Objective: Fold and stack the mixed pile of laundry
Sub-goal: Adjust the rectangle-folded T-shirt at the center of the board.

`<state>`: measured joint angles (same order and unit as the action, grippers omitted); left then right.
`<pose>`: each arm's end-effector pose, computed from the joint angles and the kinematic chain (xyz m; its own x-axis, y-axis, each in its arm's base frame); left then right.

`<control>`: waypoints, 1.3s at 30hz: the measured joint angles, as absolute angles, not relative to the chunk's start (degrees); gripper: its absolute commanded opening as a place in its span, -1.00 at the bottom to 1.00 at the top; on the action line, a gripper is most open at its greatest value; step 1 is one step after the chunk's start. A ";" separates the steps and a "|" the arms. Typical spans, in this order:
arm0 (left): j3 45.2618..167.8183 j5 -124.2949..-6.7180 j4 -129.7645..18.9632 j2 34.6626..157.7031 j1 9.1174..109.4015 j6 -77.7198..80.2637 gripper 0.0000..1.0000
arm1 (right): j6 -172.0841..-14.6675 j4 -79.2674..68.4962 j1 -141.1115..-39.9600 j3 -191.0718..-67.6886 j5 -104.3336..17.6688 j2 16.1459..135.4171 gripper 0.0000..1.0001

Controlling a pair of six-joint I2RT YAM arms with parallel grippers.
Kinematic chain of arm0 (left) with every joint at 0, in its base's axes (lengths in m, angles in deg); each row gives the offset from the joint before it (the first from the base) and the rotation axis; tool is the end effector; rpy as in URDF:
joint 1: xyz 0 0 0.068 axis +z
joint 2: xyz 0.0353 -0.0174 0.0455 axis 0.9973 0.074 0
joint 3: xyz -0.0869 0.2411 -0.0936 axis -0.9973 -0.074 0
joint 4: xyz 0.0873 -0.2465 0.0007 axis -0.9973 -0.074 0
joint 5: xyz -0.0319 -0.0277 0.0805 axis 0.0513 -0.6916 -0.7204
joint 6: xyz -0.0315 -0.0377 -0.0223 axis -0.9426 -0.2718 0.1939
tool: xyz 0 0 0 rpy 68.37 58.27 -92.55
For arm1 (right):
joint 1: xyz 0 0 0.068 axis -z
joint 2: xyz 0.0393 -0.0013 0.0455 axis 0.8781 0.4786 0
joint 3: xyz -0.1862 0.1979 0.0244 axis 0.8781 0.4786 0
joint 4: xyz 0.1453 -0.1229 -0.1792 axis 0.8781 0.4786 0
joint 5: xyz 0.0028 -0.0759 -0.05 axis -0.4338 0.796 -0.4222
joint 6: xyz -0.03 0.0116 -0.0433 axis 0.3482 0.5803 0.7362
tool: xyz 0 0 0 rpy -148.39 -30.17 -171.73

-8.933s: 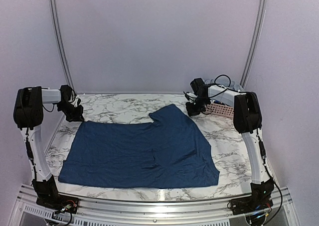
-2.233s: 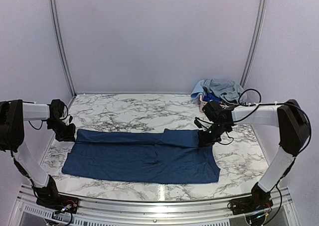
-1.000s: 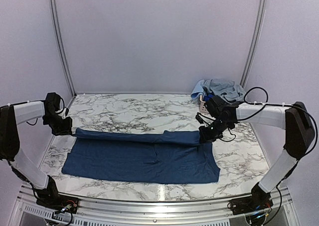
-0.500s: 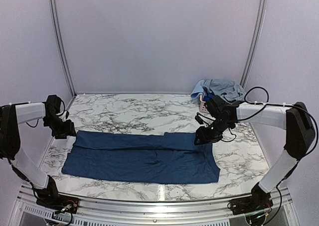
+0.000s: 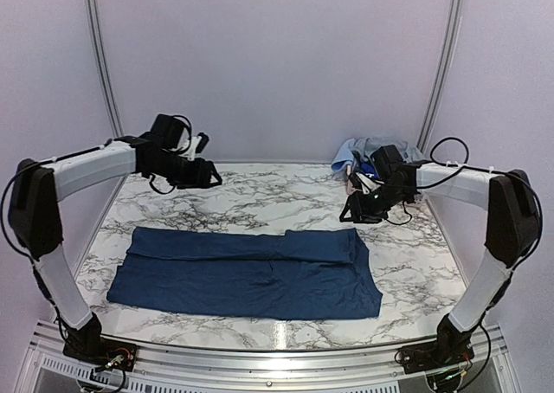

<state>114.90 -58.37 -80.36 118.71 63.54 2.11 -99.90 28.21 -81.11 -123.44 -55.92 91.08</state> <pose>0.3583 -0.1565 0.2888 -0.6907 0.0879 -0.7177 0.4309 0.8472 -0.3109 0.3229 0.1287 0.2256 -0.9097 -0.0958 -0.4040 -0.2722 0.8723 0.4062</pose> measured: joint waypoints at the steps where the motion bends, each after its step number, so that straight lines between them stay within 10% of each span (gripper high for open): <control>1: 117.53 -57.65 -80.09 122.58 60.90 1.32 0.28 | -99.99 27.67 -81.11 -123.48 -56.60 92.46 -0.08; 22: 137.83 -49.19 -78.30 154.90 43.78 -9.06 0.16 | -100.25 24.04 -81.11 -122.89 -57.54 101.92 -0.02; 39: 146.84 -47.22 -78.02 161.57 43.87 -12.03 -0.45 | -101.41 23.97 -81.11 -124.62 -56.05 104.32 -0.63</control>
